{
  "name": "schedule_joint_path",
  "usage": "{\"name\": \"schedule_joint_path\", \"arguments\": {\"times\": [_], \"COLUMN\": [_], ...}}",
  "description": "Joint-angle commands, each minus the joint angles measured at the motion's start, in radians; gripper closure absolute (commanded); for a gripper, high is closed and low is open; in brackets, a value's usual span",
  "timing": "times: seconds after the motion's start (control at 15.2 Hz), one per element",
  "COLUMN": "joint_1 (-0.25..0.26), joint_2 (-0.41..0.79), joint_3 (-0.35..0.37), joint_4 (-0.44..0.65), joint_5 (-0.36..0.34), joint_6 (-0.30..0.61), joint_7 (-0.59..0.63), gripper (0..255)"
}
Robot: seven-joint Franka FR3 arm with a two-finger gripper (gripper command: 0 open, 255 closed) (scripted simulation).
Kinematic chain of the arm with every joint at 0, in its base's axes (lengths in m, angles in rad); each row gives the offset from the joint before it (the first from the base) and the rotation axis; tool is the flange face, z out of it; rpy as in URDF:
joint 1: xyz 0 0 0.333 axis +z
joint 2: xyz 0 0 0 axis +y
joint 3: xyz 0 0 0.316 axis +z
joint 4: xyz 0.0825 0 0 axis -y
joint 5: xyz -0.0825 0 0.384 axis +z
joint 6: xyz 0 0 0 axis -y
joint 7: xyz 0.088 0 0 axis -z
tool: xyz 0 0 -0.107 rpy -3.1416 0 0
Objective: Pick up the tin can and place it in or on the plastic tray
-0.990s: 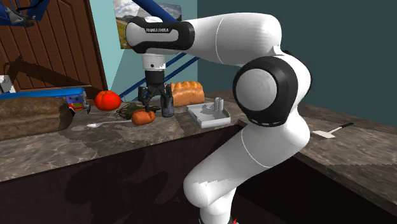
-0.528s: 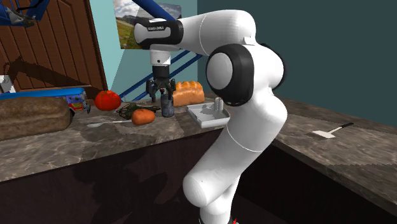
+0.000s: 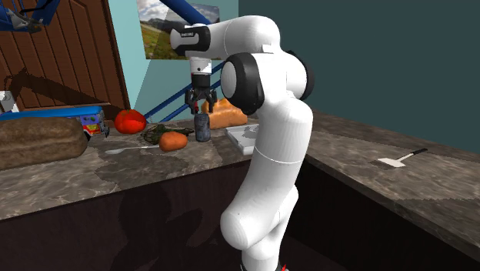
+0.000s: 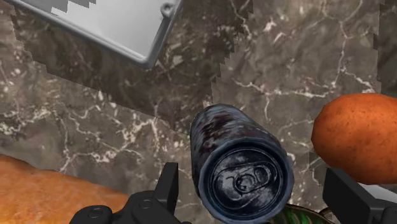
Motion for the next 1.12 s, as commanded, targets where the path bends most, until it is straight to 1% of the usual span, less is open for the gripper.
{"name": "schedule_joint_path", "arguments": {"times": [0.0, 0.33, 0.86, 0.92, 1.06], "joint_1": [-0.001, -0.001, -0.001, -0.001, -0.001], "joint_2": [0.002, -0.027, -0.027, -0.027, -0.027], "joint_3": [-0.002, 0.003, 0.003, 0.003, 0.003], "joint_4": [-0.017, -0.122, -0.122, -0.122, -0.122], "joint_5": [0.000, -0.006, -0.006, -0.006, -0.006], "joint_6": [0.019, 0.097, 0.096, 0.096, 0.096], "joint_7": [-0.002, 0.003, 0.003, 0.003, 0.003], "gripper": [0, 0, 0, 255, 255]}}
